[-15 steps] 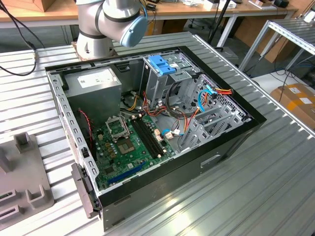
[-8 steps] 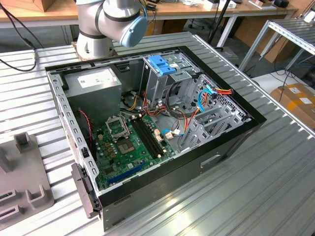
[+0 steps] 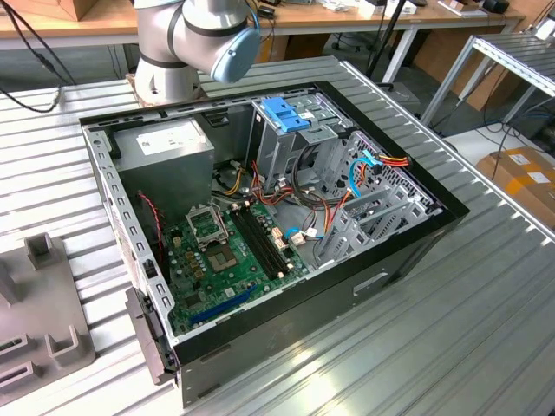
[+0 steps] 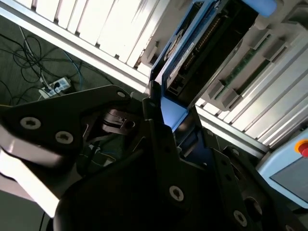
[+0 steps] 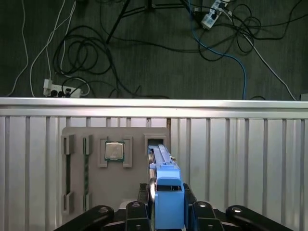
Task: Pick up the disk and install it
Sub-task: 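Pick up the disk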
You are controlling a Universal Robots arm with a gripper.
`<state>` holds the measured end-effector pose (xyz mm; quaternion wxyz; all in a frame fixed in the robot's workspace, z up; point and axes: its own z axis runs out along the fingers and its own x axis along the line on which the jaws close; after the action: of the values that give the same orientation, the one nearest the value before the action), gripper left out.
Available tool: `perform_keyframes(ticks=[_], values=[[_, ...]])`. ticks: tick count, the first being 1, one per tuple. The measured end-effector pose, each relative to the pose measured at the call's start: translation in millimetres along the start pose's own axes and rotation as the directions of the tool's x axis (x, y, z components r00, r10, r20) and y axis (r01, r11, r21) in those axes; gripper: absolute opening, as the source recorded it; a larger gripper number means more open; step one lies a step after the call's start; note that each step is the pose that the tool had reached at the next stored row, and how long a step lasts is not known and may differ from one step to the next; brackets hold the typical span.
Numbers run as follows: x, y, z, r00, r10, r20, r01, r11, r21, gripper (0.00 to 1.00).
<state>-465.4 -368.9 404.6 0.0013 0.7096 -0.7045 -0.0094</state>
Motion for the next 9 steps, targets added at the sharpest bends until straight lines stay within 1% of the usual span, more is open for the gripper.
perform_keyframes(ticks=[1,2,4,5,7,9], values=[[-0.1,0.1,-6.1,1.0,0.0,0.0,0.0,1.0,-0.0001,0.36],[-0.1,0.2,-10.6,1.0,0.0,0.0,0.0,1.0,0.0,0.36],[-0.2,0.3,-18.2,1.0,0.0,0.0,0.0,1.0,-0.0001,0.36],[-0.2,0.3,-20.7,1.0,0.0,0.0,0.0,1.0,-0.0001,0.36],[-0.3,0.5,-29.7,1.0,0.0,0.0,0.0,1.0,0.0,0.36],[-0.4,0.5,-34.8,1.0,0.0,0.0,0.0,1.0,0.0,0.36]])
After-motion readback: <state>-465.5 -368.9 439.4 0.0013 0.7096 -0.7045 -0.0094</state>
